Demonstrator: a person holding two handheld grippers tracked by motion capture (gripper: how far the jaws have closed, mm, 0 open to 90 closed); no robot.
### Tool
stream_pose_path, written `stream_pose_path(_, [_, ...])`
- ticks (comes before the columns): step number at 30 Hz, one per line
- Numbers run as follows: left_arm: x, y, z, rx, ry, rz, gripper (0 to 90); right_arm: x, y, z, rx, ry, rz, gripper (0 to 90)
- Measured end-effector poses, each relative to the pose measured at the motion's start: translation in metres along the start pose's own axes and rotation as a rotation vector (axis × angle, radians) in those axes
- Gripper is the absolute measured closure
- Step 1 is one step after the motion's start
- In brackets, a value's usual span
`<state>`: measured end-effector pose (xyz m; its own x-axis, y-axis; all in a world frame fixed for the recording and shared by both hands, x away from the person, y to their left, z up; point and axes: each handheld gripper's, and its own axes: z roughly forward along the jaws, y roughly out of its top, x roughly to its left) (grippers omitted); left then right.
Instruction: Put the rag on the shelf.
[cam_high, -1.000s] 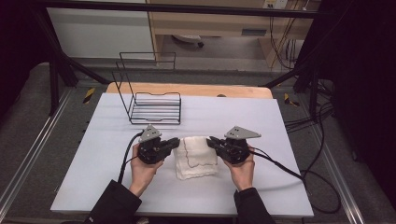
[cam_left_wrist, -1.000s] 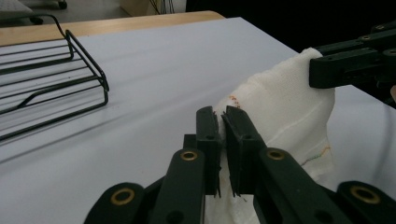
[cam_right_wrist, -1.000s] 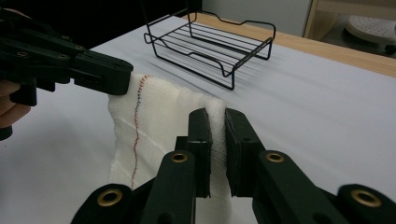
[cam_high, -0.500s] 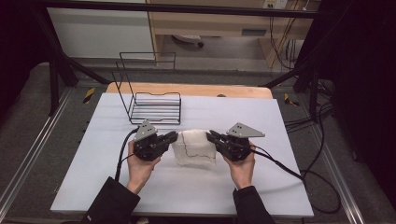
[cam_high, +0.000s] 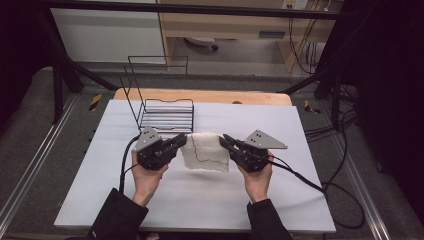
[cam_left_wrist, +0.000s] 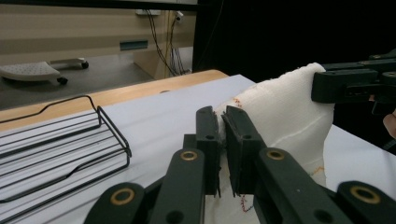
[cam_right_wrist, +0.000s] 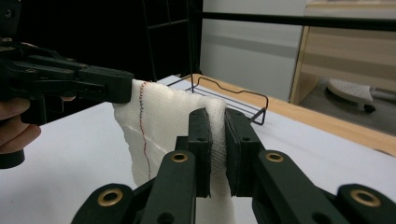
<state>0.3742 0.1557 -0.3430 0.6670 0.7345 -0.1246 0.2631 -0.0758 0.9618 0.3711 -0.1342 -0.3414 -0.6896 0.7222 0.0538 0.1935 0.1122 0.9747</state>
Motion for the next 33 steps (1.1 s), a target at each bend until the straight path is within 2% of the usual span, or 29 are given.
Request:
stream_pose_path(19, [0.005, 0.03, -0.02, -0.112, 0.023, 0.009, 84.1, 0.014, 0.03, 0.003, -0.118, -0.002, -0.011, 82.1])
stream_pose_path(33, [0.015, 0.048, -0.033, -0.181, 0.041, 0.009, 84.2, 0.023, 0.053, 0.012, -0.168, 0.006, -0.035, 82.2])
